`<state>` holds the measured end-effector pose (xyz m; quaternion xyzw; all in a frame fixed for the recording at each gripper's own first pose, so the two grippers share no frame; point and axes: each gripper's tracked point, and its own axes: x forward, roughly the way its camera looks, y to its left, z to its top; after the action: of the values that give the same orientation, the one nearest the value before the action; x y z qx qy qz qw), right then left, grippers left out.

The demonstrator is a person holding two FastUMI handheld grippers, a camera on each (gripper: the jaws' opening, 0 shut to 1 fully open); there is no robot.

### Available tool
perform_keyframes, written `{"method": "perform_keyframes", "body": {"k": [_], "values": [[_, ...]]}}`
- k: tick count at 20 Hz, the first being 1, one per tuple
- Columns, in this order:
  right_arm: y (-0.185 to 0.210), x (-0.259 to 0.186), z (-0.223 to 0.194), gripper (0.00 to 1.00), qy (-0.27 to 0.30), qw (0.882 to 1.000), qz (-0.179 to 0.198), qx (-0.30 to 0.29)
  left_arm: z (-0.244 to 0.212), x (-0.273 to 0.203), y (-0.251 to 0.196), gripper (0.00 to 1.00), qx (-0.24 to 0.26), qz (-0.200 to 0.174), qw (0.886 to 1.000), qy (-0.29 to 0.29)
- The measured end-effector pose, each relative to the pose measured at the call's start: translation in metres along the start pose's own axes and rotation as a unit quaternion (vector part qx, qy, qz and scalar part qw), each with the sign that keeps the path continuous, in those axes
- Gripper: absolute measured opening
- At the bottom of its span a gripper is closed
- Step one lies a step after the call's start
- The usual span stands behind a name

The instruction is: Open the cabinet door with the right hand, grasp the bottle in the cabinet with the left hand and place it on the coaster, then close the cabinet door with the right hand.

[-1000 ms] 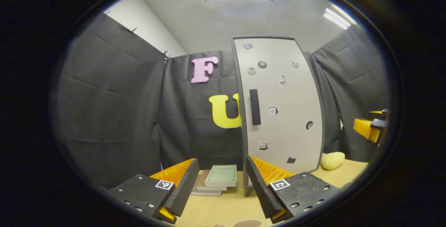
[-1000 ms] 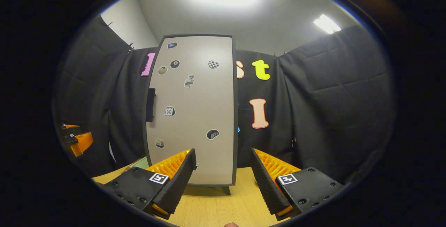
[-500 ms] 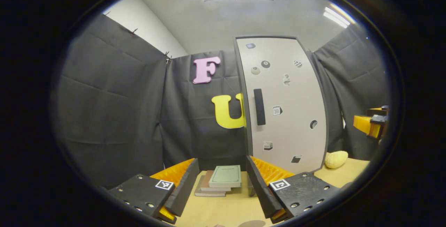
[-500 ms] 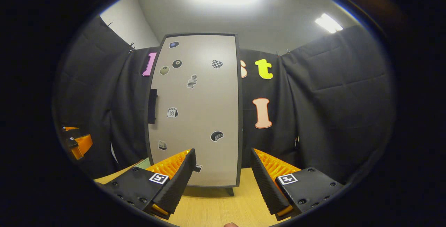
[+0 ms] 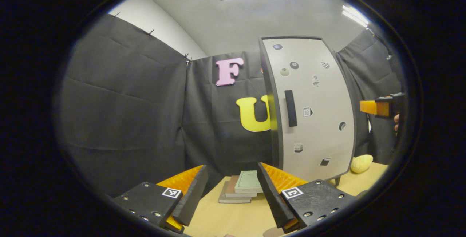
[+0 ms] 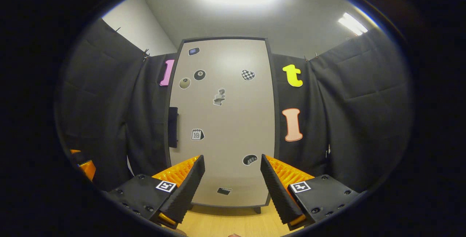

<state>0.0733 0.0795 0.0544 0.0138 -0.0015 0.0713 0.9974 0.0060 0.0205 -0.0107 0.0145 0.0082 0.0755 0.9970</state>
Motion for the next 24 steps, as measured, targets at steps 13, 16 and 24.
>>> {"method": "perform_keyframes", "body": {"k": [13, 16, 24], "values": [[0.097, 0.081, 0.032, 0.98, 0.003, 0.997, 0.068, 0.027, -0.025, -0.012, 0.071, 0.84, 0.018, 0.108, 0.994, 0.020], [0.119, 0.099, 0.029, 0.98, 0.010, 0.997, 0.077, 0.030, -0.030, -0.021, 0.099, 0.84, 0.020, 0.128, 0.991, 0.025], [0.158, 0.152, 0.009, 0.98, 0.047, 0.995, 0.082, 0.019, -0.051, -0.041, 0.147, 0.82, 0.016, 0.168, 0.985, 0.044]]}}
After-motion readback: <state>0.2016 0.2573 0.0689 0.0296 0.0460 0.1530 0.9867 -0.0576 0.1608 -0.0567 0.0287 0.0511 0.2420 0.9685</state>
